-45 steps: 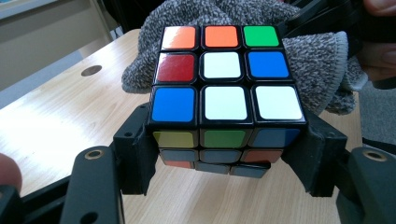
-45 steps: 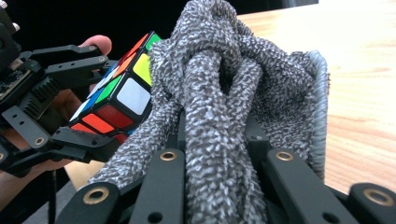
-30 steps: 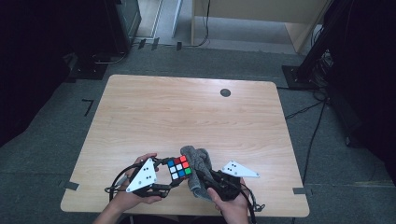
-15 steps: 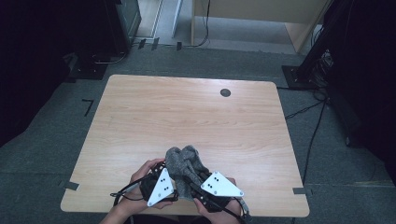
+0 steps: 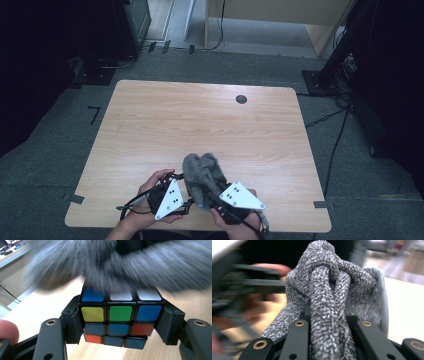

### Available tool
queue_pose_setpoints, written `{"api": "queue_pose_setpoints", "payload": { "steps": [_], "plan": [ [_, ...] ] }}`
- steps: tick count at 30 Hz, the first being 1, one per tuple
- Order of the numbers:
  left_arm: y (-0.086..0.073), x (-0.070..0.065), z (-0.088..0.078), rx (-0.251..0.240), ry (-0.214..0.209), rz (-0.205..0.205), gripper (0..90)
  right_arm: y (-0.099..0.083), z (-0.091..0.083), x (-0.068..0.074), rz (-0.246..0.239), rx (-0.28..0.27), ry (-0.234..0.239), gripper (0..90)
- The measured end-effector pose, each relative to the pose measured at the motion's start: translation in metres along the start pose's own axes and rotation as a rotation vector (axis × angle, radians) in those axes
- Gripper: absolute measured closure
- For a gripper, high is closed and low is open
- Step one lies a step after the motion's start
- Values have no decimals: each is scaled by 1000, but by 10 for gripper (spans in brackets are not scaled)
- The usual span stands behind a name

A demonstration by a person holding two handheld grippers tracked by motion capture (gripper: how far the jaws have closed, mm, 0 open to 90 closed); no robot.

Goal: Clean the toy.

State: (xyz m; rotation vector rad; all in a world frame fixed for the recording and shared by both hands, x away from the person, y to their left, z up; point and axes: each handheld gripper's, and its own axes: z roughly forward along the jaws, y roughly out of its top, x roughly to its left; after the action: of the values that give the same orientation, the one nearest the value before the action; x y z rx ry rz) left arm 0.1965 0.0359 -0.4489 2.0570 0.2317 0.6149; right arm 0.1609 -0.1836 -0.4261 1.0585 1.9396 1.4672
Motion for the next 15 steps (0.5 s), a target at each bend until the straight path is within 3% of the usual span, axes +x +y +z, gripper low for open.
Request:
{"api": "queue_pose_setpoints", "payload": {
  "steps": [2, 3, 5, 7, 8, 9, 10, 13, 15],
  "plan": [
    [-1, 2, 0, -11, -3, -14, 345, -2, -3, -15, 49, 19, -49, 749],
    [-1, 2, 0, -14, -2, -19, 345, -3, -5, -17, 61, 17, -50, 749],
    [0, 2, 0, -12, -1, -18, 345, -1, -7, -10, 50, -11, 21, 748],
    [0, 0, 1, -11, -6, -11, 345, 1, -3, 5, -15, -13, 112, 746],
    [0, -1, 1, -7, -7, -7, 345, 1, -1, 12, -56, -1, 114, 747],
    [0, 0, 1, -9, -12, -15, 345, 1, 0, 14, -79, 2, 98, 747],
    [-1, 2, 0, -12, -19, -27, 345, 1, 1, 10, -68, 3, 89, 747],
    [-3, 5, -1, -18, -12, -39, 345, -1, -3, -12, 24, 20, -14, 751],
    [-3, 7, -2, -29, -10, -49, 344, -1, -7, -18, 33, 25, -40, 750]
  ]
}}
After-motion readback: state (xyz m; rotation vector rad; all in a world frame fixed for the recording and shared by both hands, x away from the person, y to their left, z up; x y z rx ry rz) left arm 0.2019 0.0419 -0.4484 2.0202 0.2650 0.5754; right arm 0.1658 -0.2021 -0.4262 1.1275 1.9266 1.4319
